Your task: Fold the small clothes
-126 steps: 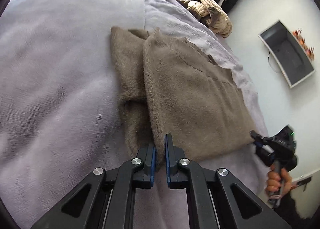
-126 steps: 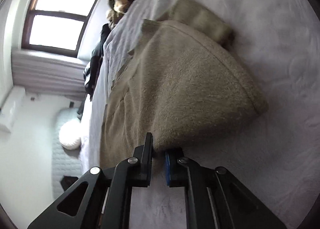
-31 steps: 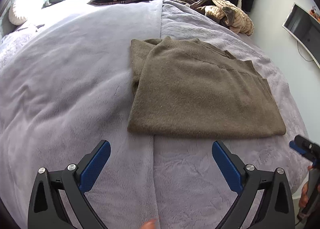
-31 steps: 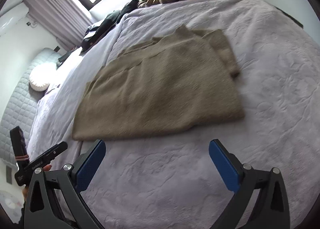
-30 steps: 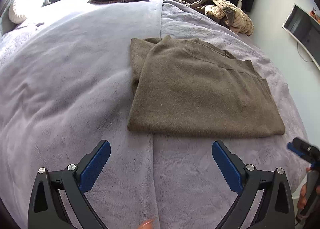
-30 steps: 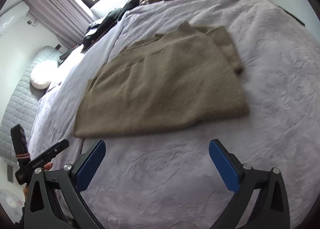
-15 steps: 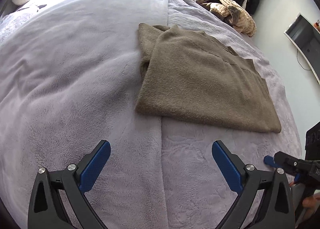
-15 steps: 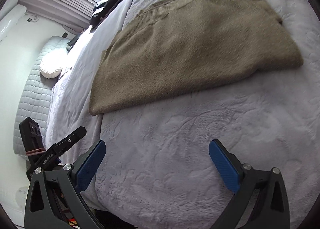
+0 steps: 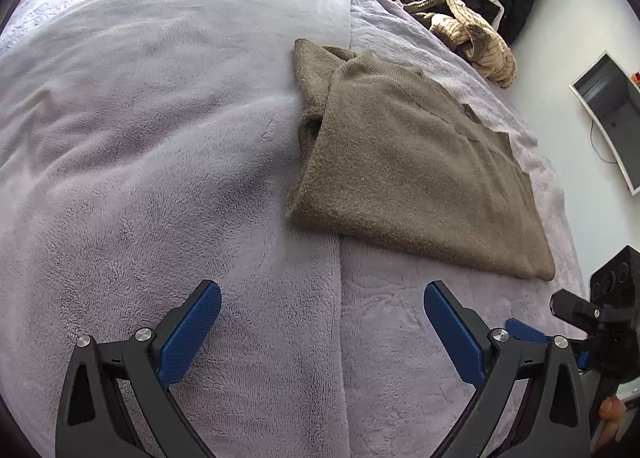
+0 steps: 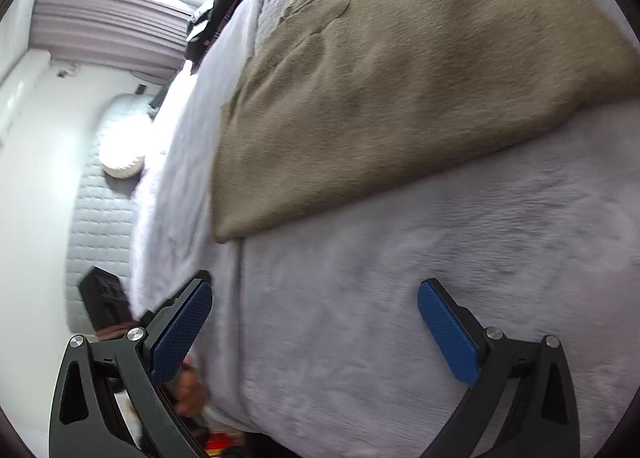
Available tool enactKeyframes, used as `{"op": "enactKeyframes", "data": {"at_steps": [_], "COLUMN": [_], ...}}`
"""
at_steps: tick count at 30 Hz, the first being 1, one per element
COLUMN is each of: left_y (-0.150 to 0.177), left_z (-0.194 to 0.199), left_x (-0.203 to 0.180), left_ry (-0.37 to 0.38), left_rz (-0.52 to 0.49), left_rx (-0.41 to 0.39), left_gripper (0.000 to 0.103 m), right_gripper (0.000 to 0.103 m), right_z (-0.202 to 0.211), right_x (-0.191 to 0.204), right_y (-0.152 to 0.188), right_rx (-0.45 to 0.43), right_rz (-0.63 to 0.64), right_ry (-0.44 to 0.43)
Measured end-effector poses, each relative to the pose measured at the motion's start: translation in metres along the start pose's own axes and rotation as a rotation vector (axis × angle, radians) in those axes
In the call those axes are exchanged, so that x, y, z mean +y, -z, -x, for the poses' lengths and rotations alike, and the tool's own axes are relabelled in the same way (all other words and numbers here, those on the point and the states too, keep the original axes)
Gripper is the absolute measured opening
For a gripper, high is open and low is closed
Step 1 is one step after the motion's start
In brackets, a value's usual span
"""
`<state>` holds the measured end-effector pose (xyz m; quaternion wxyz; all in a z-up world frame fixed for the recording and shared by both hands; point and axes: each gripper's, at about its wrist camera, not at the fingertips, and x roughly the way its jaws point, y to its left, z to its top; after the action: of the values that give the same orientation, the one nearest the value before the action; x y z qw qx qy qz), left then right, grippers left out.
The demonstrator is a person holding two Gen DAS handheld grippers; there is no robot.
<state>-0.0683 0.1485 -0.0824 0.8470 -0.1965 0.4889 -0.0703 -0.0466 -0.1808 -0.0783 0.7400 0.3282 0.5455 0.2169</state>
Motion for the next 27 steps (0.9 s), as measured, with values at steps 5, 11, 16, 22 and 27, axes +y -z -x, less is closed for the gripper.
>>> {"op": "enactKeyframes", "data": {"at_steps": [5, 11, 16, 22, 27], "left_y": [-0.007, -0.022, -0.036, -0.052, -0.068], "left_z": [0.001, 0.000, -0.010, -0.029, -0.050], "left_x": [0.010, 0.023, 0.032, 0.029, 0.027], "left_ry": [0.041, 0.142, 0.259, 0.423, 0.545], "left_rz": [0.037, 0.096, 0.140, 0.178, 0.252], "left_rx": [-0.009, -0.021, 0.001, 0.045, 0.080], "left_gripper": [0.101, 0.101, 0.101, 0.101, 0.101], "right_gripper": [0.093, 0.074, 0.068, 0.010, 0.010], "right_z": [-0.030, -0.076, -0.104, -0.104, -0.078], "right_x": [0.011, 0.026, 0.021, 0.020, 0.048], "right_y": [-0.006, -0.018, -0.027, -0.048, -0.062], "right_rx": [0.020, 0.040, 0.006, -0.061, -0.122], "right_rz": [-0.053, -0.080, -0.168, -0.199, -0.052], "right_ry": [-0.148, -0.232, -0.248, -0.268, -0.271]}}
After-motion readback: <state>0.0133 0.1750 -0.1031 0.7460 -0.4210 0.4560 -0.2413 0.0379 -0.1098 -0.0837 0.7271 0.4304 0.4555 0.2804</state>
